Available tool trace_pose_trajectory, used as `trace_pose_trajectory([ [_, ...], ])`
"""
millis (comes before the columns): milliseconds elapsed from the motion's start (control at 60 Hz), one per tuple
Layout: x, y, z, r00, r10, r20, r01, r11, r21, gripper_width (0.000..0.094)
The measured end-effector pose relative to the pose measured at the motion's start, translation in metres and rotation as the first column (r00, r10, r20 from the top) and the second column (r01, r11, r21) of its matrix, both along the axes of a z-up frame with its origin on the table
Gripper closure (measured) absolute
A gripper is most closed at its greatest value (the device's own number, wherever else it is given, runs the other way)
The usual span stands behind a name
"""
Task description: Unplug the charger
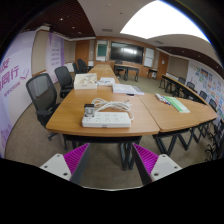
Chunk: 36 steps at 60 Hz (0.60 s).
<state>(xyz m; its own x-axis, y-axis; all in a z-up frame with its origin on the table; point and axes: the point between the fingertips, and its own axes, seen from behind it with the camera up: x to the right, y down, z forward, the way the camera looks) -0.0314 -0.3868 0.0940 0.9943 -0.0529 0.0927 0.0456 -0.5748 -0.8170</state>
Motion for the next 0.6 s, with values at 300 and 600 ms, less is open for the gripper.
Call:
trace_pose_trajectory([
  [300, -0.079, 0.165, -0.029, 0.998, 0.050, -0.050, -0.045, 0.995, 0.085, 0.0080],
  [600, -0.088, 0.244, -0.072, 0.997, 0.039, -0.059, -0.037, 0.998, 0.043, 0.0418],
])
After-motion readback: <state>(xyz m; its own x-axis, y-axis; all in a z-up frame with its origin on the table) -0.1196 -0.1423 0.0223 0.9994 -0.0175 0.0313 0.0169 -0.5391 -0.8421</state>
